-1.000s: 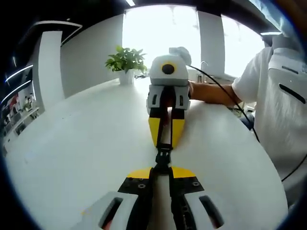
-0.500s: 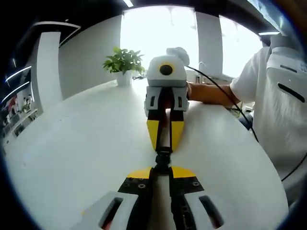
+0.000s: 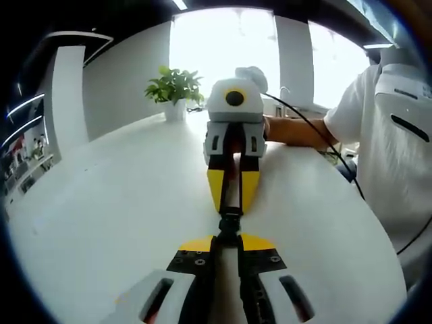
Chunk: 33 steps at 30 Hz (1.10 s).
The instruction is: Snap the two parts of the plastic buckle together until the buckle closes and remains connected.
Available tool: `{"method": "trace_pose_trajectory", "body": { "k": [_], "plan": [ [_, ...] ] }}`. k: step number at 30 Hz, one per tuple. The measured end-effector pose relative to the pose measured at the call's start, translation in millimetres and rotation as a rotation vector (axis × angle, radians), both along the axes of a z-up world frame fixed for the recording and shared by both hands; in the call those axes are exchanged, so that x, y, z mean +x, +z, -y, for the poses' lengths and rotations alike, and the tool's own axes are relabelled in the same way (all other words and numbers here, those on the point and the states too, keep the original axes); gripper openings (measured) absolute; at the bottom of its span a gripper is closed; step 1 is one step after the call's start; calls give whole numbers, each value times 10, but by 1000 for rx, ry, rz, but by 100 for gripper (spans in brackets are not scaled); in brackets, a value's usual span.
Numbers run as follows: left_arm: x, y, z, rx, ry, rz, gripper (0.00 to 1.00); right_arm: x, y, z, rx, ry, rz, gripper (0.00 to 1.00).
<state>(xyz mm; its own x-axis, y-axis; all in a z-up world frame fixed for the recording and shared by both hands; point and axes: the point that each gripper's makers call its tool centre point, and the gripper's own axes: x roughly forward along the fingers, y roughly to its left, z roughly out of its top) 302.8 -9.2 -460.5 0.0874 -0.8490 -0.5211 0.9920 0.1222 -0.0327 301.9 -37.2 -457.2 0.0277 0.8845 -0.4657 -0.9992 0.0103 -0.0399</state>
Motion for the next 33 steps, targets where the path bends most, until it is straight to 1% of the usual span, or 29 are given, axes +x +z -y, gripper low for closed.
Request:
{"method": "trace_pose_trajectory", "body": {
  "k": [4, 11, 15, 26, 27, 33],
  "plan": [
    [-5, -3, 8, -3, -2, 0, 10, 2, 0, 1, 2, 3, 1, 11],
    [-8, -7, 16, -6, -22, 31, 10, -7, 3, 3, 3, 7, 1, 10],
    [-5, -12, 14, -16, -26, 25, 10, -8, 2, -3, 11, 16, -9, 10],
    [-18, -12, 3, -7, -29, 35, 9, -20, -1, -23, 10, 29, -4, 10],
    [-19, -10, 3, -4, -34, 48, 9, -21, -1, -26, 10, 29, -5, 10],
    [-21, -10, 3, -4, -37, 59, 9, -19, 1, -29, 12, 32, -9, 10]
  ]
}}
